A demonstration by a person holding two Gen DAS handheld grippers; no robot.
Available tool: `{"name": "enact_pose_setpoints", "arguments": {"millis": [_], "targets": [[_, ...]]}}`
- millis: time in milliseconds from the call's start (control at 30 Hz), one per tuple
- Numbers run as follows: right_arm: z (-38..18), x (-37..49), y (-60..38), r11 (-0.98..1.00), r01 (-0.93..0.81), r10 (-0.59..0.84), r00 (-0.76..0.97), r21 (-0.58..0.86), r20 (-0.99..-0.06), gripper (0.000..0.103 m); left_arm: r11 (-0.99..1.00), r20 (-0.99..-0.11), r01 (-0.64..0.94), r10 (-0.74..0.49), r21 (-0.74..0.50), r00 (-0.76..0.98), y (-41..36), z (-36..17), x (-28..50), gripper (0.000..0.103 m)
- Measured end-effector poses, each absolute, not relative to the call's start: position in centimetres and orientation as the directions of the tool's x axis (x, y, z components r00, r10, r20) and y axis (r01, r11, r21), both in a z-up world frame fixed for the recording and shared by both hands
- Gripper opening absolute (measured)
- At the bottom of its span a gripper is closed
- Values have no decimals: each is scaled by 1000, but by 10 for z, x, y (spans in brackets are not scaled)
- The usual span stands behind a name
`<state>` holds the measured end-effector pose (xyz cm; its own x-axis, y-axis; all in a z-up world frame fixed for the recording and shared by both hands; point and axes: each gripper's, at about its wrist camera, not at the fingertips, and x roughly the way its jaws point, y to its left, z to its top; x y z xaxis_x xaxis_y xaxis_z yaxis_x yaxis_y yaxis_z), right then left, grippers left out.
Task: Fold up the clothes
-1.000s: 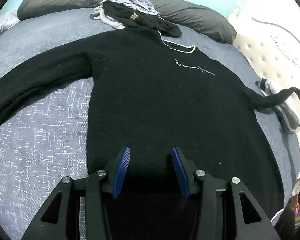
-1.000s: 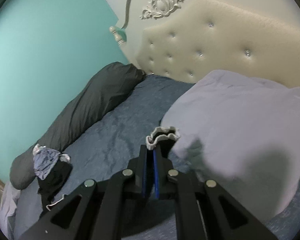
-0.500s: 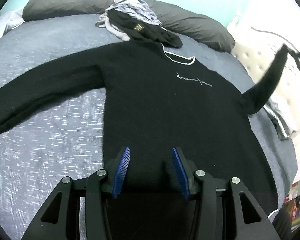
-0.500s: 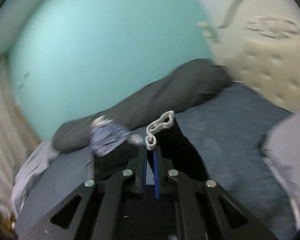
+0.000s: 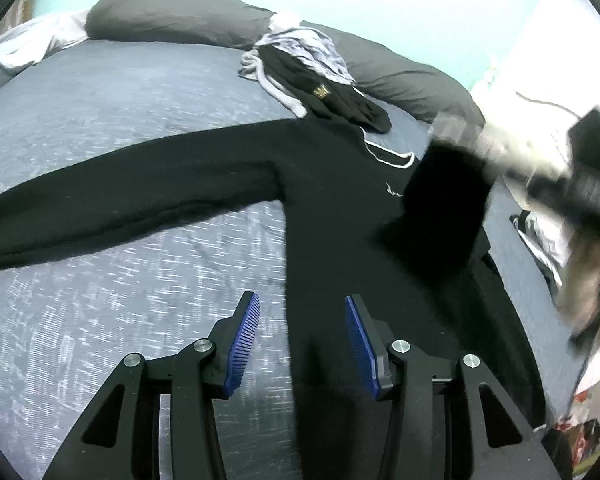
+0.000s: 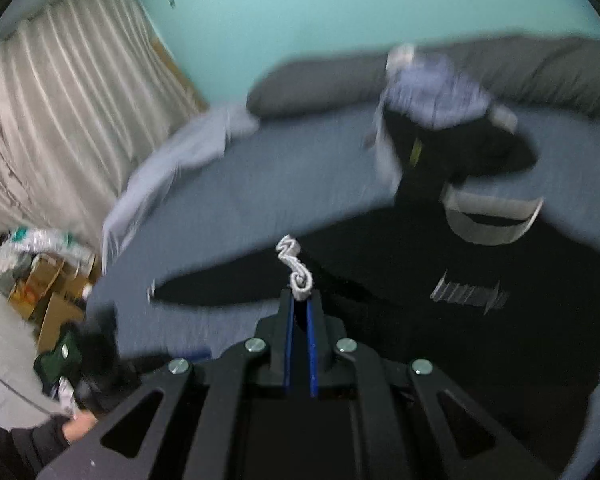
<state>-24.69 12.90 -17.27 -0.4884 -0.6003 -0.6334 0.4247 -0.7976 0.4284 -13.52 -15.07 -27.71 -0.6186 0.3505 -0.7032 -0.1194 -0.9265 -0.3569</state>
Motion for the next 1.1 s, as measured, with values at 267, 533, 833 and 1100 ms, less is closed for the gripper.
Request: {"name": "enact_pose_setpoints", "arguments": {"millis": [267,533,833,1100], "targets": [[-245,-228,99,-788,406,-607,-390,462,-693,6,-928,-710,-117,348,-354,-612,-153,-278,-136,49],[-262,-223,103,-771,377,-625,-293,514,-723,12,-922,-716,-122,364,-367,-596,-148,-281,-138,50],[-267,-207,162,-749,230,-657,-376,621,-653,45,-925,-736,-135,367,-356,-569,-135,-290,-148,50],[-261,-200,273,-823,-22,-454,-574,568,-681,45,-932,-765,-167,360,-321,-534,-109,-304,-173,50]]}}
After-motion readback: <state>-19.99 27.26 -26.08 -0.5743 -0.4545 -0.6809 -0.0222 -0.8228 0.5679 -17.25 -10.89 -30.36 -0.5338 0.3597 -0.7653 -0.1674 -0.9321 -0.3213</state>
